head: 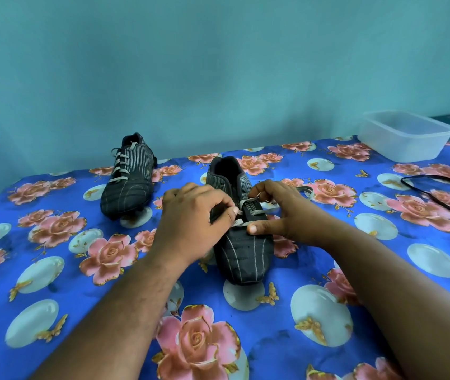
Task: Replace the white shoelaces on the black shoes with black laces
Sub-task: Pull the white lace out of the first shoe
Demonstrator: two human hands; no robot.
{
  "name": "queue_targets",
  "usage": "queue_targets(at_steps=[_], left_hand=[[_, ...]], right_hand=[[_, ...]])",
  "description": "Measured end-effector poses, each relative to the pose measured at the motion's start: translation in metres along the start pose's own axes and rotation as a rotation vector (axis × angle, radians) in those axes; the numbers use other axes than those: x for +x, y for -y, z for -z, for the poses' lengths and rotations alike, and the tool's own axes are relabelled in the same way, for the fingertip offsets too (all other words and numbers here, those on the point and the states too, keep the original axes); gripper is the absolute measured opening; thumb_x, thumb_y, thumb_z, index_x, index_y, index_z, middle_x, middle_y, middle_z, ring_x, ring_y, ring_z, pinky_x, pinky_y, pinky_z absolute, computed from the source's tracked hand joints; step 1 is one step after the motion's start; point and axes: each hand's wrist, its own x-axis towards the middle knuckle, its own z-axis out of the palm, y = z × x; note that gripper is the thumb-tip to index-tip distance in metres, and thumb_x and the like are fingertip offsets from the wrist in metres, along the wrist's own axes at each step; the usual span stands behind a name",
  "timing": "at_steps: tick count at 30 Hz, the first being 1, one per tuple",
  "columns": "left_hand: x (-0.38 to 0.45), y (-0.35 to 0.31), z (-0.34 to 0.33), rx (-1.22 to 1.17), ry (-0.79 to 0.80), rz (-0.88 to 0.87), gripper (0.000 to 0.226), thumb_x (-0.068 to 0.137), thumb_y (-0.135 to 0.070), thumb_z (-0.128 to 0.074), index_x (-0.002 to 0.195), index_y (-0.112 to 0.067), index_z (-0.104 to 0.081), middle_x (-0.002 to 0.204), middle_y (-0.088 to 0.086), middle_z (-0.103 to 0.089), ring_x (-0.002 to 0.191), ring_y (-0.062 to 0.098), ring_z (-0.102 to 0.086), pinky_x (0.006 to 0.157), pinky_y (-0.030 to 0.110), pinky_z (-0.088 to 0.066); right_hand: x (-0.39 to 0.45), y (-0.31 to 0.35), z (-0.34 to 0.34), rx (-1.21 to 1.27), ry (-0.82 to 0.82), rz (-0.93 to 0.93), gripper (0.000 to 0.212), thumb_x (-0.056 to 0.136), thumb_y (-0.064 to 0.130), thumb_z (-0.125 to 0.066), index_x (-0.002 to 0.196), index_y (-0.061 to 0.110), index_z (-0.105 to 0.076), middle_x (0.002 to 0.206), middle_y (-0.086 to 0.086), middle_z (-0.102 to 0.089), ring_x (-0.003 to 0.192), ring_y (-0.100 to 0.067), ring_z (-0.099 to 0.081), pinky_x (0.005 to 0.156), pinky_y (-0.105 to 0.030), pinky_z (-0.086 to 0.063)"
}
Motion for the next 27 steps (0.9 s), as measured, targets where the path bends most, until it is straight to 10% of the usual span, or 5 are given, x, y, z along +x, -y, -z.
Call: queue_targets(at_steps=[12, 20, 27], left_hand=[[0.003, 0.047, 0.007, 0.242, 0.021, 0.395, 0.017, 0.101, -0.036, -0.056, 0.098, -0.027, -0.069, 0.101, -0.005, -0.071, 0.105, 0.029, -0.060, 0.084, 0.044, -0.037], [0.000, 0.012, -0.002, 0.017, 0.010, -0.001, 0.040, 0.092, -0.066, -0.048, 0.103, -0.035, -0.072, 0.105, -0.017, -0.069, 0.108, 0.014, -0.060, 0.094, 0.048, -0.043], [0.002, 0.022, -0.003, 0.115, -0.006, 0.143, 0.020, 0.094, -0.045, -0.057, 0.087, -0.029, -0.067, 0.097, -0.011, -0.066, 0.101, 0.023, -0.059, 0.084, 0.043, -0.043]], right_hand=[[0.000, 0.000, 0.000, -0.012, -0.010, 0.002, 0.079, 0.053, 0.082, -0.071, 0.119, 0.042, -0.055, 0.114, 0.018, -0.051, 0.115, -0.011, -0.046, 0.103, -0.038, -0.042], [0.000, 0.000, 0.001, -0.014, 0.000, 0.000, 0.080, 0.053, 0.082, -0.070, 0.120, 0.042, -0.054, 0.113, 0.019, -0.051, 0.116, -0.012, -0.046, 0.103, -0.039, -0.042], [0.001, -0.002, 0.000, -0.005, -0.007, 0.006, 0.078, 0.054, 0.081, -0.071, 0.120, 0.042, -0.054, 0.114, 0.016, -0.052, 0.116, -0.012, -0.047, 0.104, -0.040, -0.043]])
